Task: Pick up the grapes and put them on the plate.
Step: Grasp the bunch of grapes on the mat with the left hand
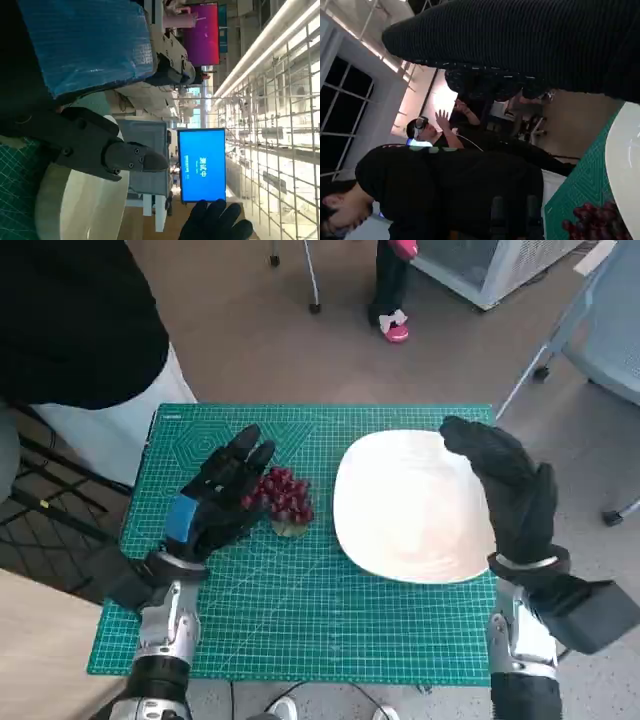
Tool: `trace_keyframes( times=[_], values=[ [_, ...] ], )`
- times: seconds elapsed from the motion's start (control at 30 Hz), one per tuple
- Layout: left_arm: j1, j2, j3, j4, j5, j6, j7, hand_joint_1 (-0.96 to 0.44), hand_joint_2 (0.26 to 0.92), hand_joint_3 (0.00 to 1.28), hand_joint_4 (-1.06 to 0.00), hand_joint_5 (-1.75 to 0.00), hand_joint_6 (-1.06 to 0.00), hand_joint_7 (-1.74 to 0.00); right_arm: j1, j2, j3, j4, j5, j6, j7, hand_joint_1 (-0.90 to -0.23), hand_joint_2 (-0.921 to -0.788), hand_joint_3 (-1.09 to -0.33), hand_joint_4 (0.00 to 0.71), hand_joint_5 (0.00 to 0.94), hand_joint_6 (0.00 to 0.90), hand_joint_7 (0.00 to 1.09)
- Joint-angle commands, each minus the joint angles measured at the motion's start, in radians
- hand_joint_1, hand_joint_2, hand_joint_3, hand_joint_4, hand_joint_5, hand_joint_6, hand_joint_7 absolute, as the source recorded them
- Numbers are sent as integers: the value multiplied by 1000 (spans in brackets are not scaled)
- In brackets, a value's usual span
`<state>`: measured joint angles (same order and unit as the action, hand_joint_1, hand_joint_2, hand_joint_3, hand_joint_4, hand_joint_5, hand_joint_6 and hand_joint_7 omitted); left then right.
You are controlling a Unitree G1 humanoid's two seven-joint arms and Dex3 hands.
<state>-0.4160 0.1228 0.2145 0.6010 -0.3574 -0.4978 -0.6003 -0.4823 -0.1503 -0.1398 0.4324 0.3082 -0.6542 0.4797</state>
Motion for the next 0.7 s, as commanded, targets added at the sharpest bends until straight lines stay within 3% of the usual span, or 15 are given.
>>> trace_keyframes(
  times=[0.03,0.7],
  values=[
    [9,9,1,-11,5,-4,4,-354,921,203,-340,0,-461,0,27,5,2,5,-10,13,-6,-623,-921,-881,368,1,-1,510],
    [3,9,-3,-6,5,3,-1,-347,921,209,-334,0,-457,0,19,5,1,16,-8,11,-2,-623,-921,-881,368,1,-1,512]
  ],
)
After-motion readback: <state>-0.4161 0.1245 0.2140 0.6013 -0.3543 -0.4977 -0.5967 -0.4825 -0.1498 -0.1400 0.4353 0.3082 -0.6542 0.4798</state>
